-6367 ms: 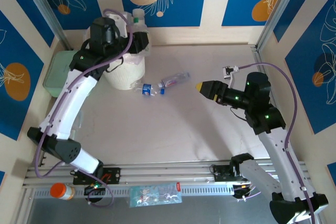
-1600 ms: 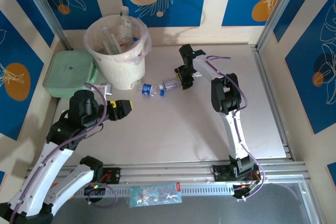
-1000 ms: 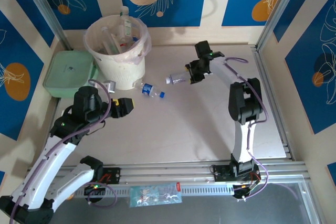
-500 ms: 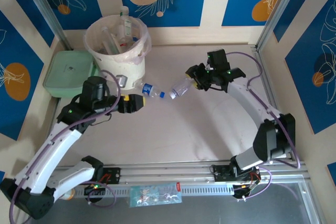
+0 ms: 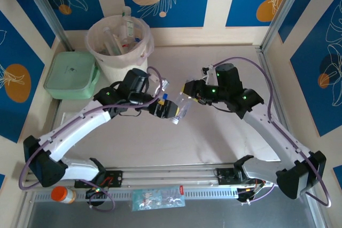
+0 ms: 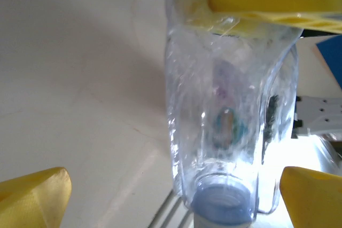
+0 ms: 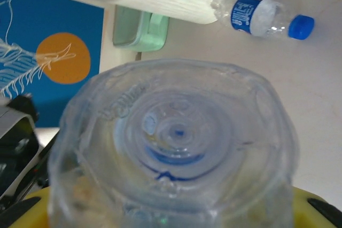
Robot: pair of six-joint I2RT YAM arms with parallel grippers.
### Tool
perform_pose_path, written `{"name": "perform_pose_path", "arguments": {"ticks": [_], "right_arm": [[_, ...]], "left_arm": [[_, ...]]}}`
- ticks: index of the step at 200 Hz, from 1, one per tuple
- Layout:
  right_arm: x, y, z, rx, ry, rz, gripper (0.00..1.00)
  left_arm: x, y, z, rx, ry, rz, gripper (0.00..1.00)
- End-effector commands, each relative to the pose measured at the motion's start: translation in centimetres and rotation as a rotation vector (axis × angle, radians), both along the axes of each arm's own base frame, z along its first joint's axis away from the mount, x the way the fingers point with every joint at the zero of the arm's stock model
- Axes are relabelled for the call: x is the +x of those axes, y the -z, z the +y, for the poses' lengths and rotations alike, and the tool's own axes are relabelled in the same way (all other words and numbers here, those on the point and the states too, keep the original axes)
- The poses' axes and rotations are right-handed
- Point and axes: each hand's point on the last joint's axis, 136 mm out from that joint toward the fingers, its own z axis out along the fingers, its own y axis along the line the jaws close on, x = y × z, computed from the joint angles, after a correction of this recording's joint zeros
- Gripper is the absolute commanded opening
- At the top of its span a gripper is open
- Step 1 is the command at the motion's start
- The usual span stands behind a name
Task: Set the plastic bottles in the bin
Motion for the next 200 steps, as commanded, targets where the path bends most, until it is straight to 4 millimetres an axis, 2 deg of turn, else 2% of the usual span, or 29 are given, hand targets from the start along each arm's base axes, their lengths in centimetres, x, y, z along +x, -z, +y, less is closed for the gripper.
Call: {"name": "perform_pose_path", "arguments": {"ticks": [1,33,75,101,119,137,175,186,200], "right_arm": [[-1.5,-1.3,0.8,0.047,-0.077,-0.052,0.44],[-2.4,-2.0,1.4,0.093,-0.119,-0.062,0.45],[-3.1,-3.5,1.9,0.190,-0.173,-0.124,0.45],[-3.3,-3.9,1.7,0.210,-0.183,-0.153,0.45],[-3.0,-4.1,1.1,0.225,-0.162,-0.165,0.45],[-2.9,-4.2,0.6,0.233,-0.144,-0.174,0.45],[-2.9,-3.6,0.7,0.223,-0.149,-0.165,0.45],[-2.8,-3.5,0.6,0.211,-0.137,-0.165,0.54],[-2.6,-3.6,0.1,0.185,-0.107,-0.174,0.78]], "left_arm": [[-1.3,-2.4,-2.2,-0.099,0.116,-0.020,1.00],[-2.4,-2.8,-3.6,-0.180,0.200,0.042,1.00],[-3.9,-5.2,-5.1,-0.356,0.305,0.084,0.94],[-4.5,-6.2,-5.2,-0.403,0.345,0.094,0.82],[-4.6,-6.0,-5.1,-0.402,0.351,0.099,0.73],[-4.6,-5.7,-5.0,-0.394,0.345,0.096,0.69],[-4.5,-5.9,-5.1,-0.399,0.346,0.088,0.55],[-4.5,-6.1,-5.2,-0.401,0.351,0.083,0.51],[-4.2,-6.1,-5.1,-0.393,0.340,0.072,0.50]]}}
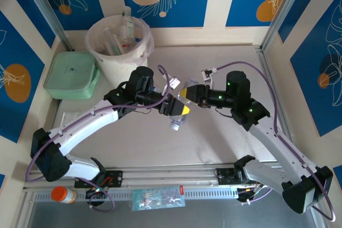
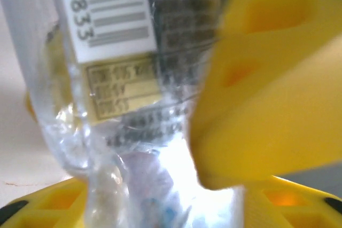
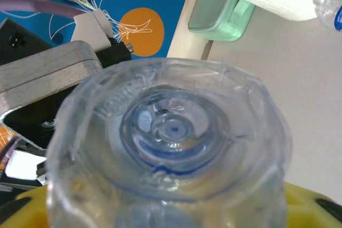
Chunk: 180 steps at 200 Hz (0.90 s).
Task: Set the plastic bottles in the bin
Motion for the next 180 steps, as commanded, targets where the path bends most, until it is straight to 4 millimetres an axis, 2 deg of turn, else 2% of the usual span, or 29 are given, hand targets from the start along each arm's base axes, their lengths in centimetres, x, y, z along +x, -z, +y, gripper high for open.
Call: {"name": "perform_pose_path", "arguments": {"ticks": [1,9,15,35,62,87,103,128,149,170,180], "right_arm": [[0.7,0.4,-0.7,-0.040,0.060,-0.019,0.80],[0.8,0.1,-1.2,-0.057,0.086,-0.029,0.93],[0.8,-0.1,-1.6,-0.069,0.111,-0.038,1.00],[1.0,-1.3,-3.5,-0.098,0.199,-0.063,0.99],[0.9,-3.3,-6.2,-0.141,0.314,-0.108,1.00],[0.3,-4.8,-7.7,-0.162,0.365,-0.209,0.98],[0.3,-4.8,-8.2,-0.174,0.383,-0.223,0.97],[0.7,-3.9,-8.2,-0.184,0.378,-0.194,0.96],[0.8,-3.1,-8.1,-0.197,0.374,-0.172,0.96],[0.8,-2.6,-8.2,-0.213,0.372,-0.164,0.96],[0.8,-2.5,-8.3,-0.226,0.373,-0.166,0.96]], "left_arm": [[-1.1,-1.6,-0.1,-0.056,0.070,-0.041,0.50],[-1.0,-1.6,-0.1,-0.051,0.059,-0.046,0.50],[-0.8,-1.7,0.1,-0.047,0.049,-0.050,0.50],[0.7,-1.8,0.9,-0.028,-0.015,-0.062,0.50],[4.8,-3.1,3.5,-0.003,-0.179,-0.086,0.50],[11.0,-5.8,7.7,0.002,-0.440,-0.108,0.50],[15.1,-7.8,10.7,0.022,-0.609,-0.129,0.43],[21.2,-8.5,16.8,0.209,-0.955,-0.120,0.43],[24.6,-9.0,21.0,0.278,-1.165,-0.092,0.41],[27.3,-9.4,23.3,0.278,-1.264,-0.069,0.40],[28.5,-9.6,23.8,0.256,-1.276,-0.054,0.41]]}}
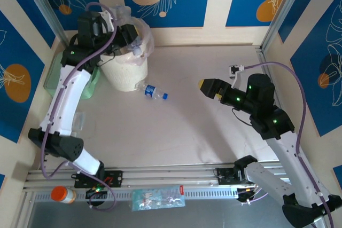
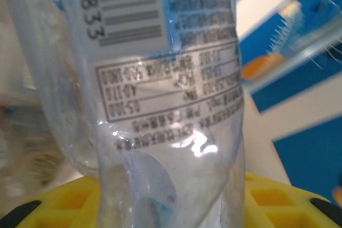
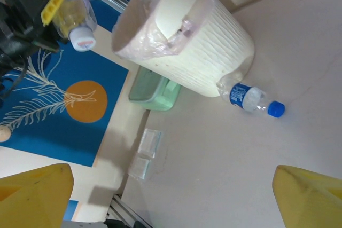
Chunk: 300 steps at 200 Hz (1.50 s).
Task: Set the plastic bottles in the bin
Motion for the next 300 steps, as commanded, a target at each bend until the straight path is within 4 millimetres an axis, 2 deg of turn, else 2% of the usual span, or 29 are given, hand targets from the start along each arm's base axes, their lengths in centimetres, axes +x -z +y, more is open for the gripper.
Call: {"name": "perform_pose_path", "arguments": {"ticks": [1,26,60,79,91,109,137,184,213,243,255,271,300], "right_arm": [[-0.2,0.5,-0.6,-0.040,0.011,-0.007,0.96],[-0.2,0.5,-1.1,-0.081,0.024,-0.018,0.96],[-0.1,0.5,-1.4,-0.104,0.031,-0.031,0.96],[0.0,1.0,-1.1,-0.108,0.016,-0.031,0.96],[0.3,1.4,-1.0,-0.111,0.013,-0.019,0.96],[0.7,1.9,-0.8,-0.118,0.010,0.001,0.96],[1.2,2.3,-0.7,-0.122,0.013,0.011,0.96],[1.3,2.7,-0.4,-0.104,0.009,0.028,0.95],[1.3,3.4,-0.4,-0.097,0.012,0.050,0.95],[1.3,4.6,0.0,-0.079,-0.001,0.088,0.95],[1.3,5.0,0.2,-0.075,-0.009,0.104,0.95],[1.2,5.3,0.3,-0.075,-0.014,0.109,0.95],[1.1,5.3,0.4,-0.075,-0.017,0.106,0.95]], "left_arm": [[2.9,2.6,3.7,0.015,-0.174,0.112,0.41],[5.4,1.9,4.1,-0.050,-0.137,0.078,0.42],[7.3,3.5,7.9,0.073,-0.238,0.120,0.43],[8.2,3.7,8.9,0.104,-0.254,0.107,0.43],[8.8,3.7,8.9,0.133,-0.242,0.094,0.44],[9.4,4.9,8.8,0.171,-0.223,0.123,0.45],[9.0,7.1,8.5,0.236,-0.197,0.179,0.47],[9.5,9.3,8.0,0.307,-0.180,0.209,0.51],[9.9,12.4,7.5,0.332,-0.162,0.280,0.52],[9.8,15.0,7.8,0.359,-0.168,0.338,0.56],[9.8,15.2,7.9,0.369,-0.169,0.344,0.61],[9.6,14.4,7.9,0.366,-0.173,0.328,0.71],[8.9,10.3,7.9,0.336,-0.187,0.233,0.82]]}}
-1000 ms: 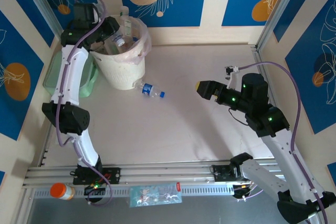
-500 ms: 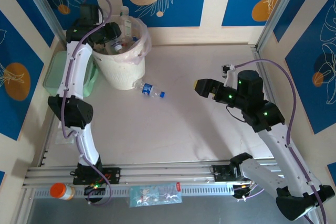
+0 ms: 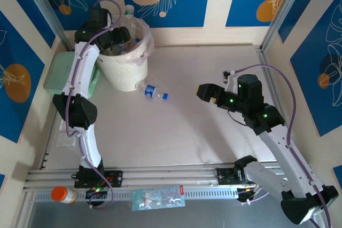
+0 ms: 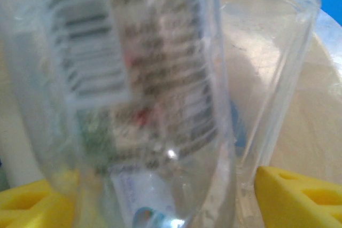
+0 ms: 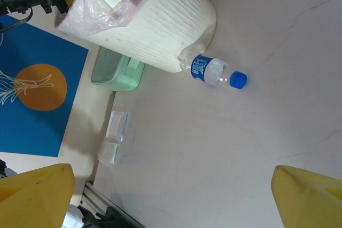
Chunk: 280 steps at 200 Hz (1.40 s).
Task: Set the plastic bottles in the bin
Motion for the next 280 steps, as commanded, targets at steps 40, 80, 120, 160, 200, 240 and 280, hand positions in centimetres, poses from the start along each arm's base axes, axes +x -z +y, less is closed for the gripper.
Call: {"name": "perform_pose_path", "arguments": {"ticks": [40,80,120,160,200,240,280], "right_arm": [[-0.1,-0.6,0.6,0.014,-0.025,-0.017,0.95],[-0.1,0.1,2.0,-0.086,-0.101,-0.066,0.95],[0.6,2.7,5.9,-0.239,-0.263,-0.062,0.93],[3.0,5.6,9.7,-0.259,-0.392,-0.003,0.84],[7.1,9.4,13.0,-0.336,-0.489,-0.020,0.87],[12.8,13.9,15.4,-0.428,-0.520,-0.008,0.93],[15.7,18.5,18.3,-0.398,-0.591,0.111,0.92]], "left_arm": [[-4.3,-8.5,1.7,0.039,-0.051,-0.167,0.86],[-8.5,-13.0,2.4,0.066,-0.050,-0.282,0.84],[-13.8,-13.8,0.0,-0.007,0.041,-0.358,0.79],[-18.2,-10.0,-2.4,-0.133,0.121,-0.334,0.67],[-23.1,-5.5,-3.1,-0.211,0.161,-0.276,0.67],[-27.2,0.7,-3.9,-0.251,0.208,-0.185,0.69],[-30.8,3.5,-5.7,-0.301,0.362,-0.154,0.71]]}}
